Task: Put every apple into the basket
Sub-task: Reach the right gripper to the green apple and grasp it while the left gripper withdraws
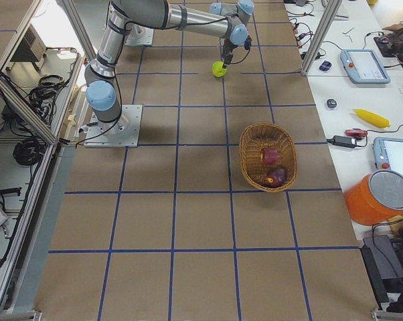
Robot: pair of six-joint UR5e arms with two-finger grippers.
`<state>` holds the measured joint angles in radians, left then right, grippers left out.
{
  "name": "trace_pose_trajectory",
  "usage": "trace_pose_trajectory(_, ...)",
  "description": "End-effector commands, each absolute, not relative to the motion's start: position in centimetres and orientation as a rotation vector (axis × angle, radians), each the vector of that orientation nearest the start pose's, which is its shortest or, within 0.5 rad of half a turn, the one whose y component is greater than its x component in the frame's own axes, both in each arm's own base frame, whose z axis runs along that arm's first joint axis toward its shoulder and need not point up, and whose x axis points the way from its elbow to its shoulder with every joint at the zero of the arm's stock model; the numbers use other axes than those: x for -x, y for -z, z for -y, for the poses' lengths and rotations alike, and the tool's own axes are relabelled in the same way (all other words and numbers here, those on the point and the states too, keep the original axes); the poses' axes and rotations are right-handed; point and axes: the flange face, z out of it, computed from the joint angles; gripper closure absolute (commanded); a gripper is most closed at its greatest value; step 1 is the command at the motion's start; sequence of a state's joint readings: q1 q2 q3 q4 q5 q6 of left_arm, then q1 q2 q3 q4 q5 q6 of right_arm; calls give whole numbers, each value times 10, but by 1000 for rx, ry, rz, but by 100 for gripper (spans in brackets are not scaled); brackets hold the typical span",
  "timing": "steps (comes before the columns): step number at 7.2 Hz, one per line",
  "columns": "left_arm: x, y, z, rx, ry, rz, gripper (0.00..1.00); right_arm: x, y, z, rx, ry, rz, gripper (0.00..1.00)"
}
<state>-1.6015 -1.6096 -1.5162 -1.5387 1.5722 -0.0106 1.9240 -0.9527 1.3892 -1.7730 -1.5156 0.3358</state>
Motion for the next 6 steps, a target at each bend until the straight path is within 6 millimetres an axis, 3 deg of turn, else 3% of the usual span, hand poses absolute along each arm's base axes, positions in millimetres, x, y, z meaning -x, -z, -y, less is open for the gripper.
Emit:
trace_pose_trajectory(1, 149, -498, 508, -19, 65, -3142, 0, -363, -194, 580, 55, -363, -3140, 0)
trace_pose_trajectory(3, 149, -499, 507, -19, 67, -3143, 0, -362, -185, 578, 61, -383, -3138, 0)
trace_pose_trajectory(4, 149, -498, 508, -19, 63, -3143, 0, -361, -187, 580, 54, -376, -3136, 5)
trace_pose_trajectory(5, 149, -498, 508, -19, 60, -3145, 0, -358, -191, 585, 45, -362, -3136, 62)
trace_pose_trajectory(6, 150, -498, 507, -10, 60, -3151, 0, -358, -197, 587, 29, -346, -3135, 100)
